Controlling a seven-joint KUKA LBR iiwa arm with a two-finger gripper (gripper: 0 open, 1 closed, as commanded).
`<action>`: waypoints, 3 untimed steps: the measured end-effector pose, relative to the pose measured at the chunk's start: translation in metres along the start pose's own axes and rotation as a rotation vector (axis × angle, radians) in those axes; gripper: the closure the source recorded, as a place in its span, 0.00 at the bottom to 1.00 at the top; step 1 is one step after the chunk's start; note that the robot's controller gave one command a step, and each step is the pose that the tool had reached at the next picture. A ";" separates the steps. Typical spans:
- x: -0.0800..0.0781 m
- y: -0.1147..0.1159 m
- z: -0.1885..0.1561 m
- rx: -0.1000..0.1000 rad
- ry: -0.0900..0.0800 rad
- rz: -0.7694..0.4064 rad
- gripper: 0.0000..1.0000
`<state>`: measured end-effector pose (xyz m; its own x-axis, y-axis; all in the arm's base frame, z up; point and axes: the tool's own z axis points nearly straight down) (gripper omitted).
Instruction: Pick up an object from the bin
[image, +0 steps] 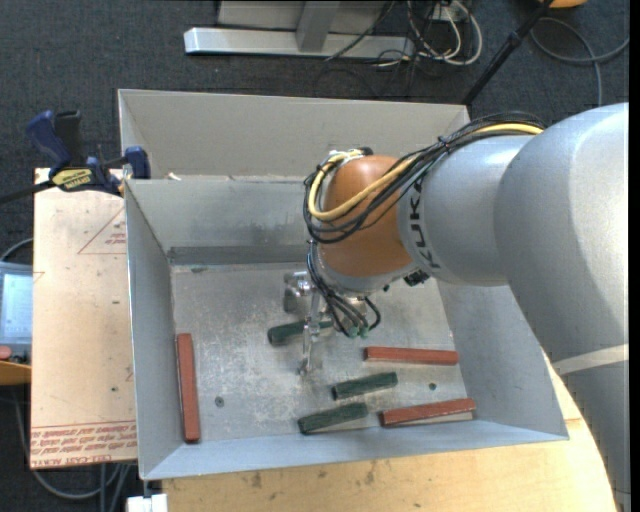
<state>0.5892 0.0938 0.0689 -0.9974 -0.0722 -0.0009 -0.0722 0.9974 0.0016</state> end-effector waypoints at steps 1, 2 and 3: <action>-0.001 0.000 -0.002 0.000 -0.002 0.000 1.00; -0.002 0.000 -0.004 0.000 -0.001 0.002 1.00; -0.003 0.001 -0.024 0.000 -0.003 0.004 1.00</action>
Offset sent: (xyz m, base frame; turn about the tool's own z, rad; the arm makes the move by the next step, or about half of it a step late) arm 0.0000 0.0000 0.0000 0.0000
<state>0.5920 0.0945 0.0929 -0.9976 -0.0686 -0.0040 -0.0686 0.9976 0.0020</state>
